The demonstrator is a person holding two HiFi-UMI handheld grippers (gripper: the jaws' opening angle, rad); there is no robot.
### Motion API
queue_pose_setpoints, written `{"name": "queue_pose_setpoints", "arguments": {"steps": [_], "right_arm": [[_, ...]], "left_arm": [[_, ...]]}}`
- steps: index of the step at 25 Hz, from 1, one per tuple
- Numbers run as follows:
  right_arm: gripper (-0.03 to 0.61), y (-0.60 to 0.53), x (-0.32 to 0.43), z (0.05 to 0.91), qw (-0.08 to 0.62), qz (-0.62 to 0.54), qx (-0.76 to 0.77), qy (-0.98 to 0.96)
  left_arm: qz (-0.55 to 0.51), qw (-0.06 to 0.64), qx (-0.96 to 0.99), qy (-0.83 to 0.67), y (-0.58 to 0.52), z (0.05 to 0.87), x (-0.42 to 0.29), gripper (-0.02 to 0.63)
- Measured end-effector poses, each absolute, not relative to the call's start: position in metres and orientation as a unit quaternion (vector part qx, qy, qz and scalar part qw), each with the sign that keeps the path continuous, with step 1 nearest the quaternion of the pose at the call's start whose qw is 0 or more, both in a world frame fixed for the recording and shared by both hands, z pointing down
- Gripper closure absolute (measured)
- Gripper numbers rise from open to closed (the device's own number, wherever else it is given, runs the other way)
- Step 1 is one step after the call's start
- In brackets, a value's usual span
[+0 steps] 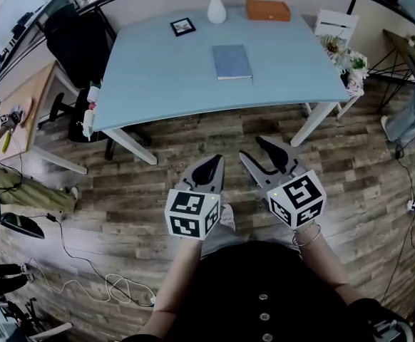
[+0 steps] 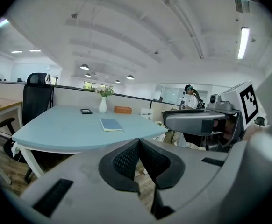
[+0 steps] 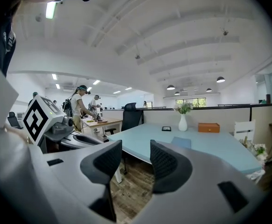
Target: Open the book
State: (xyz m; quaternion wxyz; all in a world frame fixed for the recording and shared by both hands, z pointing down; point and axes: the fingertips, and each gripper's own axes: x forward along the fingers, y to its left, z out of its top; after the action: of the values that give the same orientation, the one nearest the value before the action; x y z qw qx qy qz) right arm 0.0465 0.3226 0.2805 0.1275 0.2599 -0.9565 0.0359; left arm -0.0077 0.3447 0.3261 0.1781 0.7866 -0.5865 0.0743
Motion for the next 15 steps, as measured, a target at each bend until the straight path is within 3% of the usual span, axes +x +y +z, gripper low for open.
{"name": "queue_pose_setpoints", "arguments": {"steps": [15], "right_arm": [[0.405, 0.248, -0.008, 0.294, 0.134, 0.051, 0.290, -0.946]], "left_arm": [[0.072, 0.184, 0.807, -0.557, 0.268, 0.333, -0.066, 0.601]]}}
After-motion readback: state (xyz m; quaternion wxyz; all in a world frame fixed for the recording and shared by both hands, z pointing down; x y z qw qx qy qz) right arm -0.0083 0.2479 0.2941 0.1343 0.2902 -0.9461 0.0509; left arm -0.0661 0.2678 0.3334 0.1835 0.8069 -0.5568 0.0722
